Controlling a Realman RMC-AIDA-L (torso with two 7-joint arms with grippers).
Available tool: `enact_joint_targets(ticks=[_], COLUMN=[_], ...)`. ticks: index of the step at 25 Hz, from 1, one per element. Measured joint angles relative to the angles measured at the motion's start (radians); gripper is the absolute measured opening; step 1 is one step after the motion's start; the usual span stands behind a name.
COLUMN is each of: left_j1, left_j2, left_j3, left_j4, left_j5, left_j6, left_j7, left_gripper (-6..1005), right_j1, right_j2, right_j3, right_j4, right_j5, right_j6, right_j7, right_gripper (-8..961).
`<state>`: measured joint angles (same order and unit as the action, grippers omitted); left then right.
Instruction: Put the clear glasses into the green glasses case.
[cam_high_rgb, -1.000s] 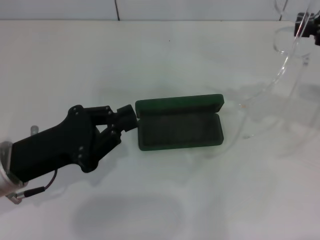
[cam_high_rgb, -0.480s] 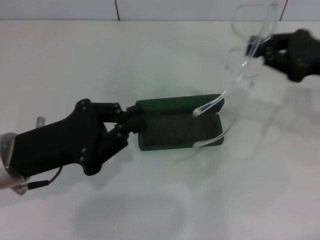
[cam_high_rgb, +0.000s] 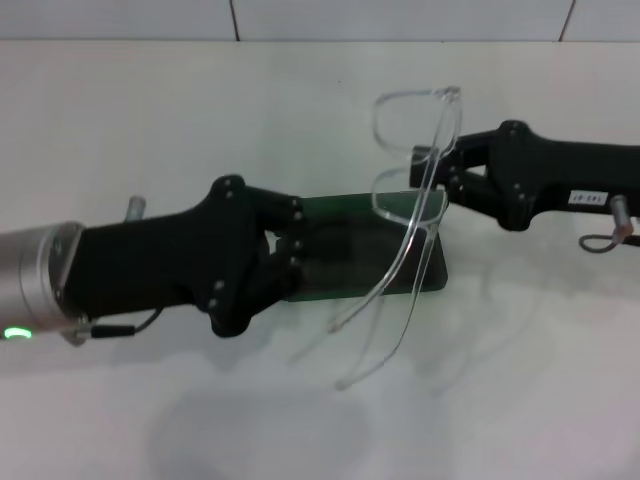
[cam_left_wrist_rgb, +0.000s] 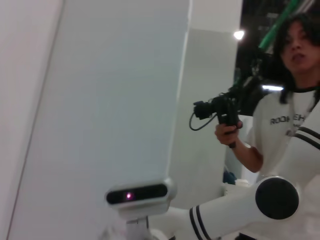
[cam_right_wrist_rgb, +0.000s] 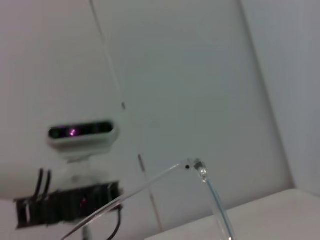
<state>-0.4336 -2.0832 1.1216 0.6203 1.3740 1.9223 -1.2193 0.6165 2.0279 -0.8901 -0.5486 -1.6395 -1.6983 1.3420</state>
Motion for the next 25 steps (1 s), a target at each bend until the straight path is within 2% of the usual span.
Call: enact_joint_targets(ticks=[6,25], left_j1=[-0.013,-0.040], left_j2=[-0.001,-0.008], left_j3=[-0.002,0.042], left_j4=[0.082,0.038], left_j5=[-0.003,0.000], left_j6=[0.000,-0.010], left_j7=[-0.078,-0.069], left_gripper=[64,64], right_j1=[-0.006,0.011], right_j2=[0.000,0.000], right_j3=[-0.045,-0.185], right_j4=[0.002,0.028], right_j5=[0.020,0.173], right_j6=[0.006,0.106], right_j7=[-0.001,-0.028], right_gripper=[100,99])
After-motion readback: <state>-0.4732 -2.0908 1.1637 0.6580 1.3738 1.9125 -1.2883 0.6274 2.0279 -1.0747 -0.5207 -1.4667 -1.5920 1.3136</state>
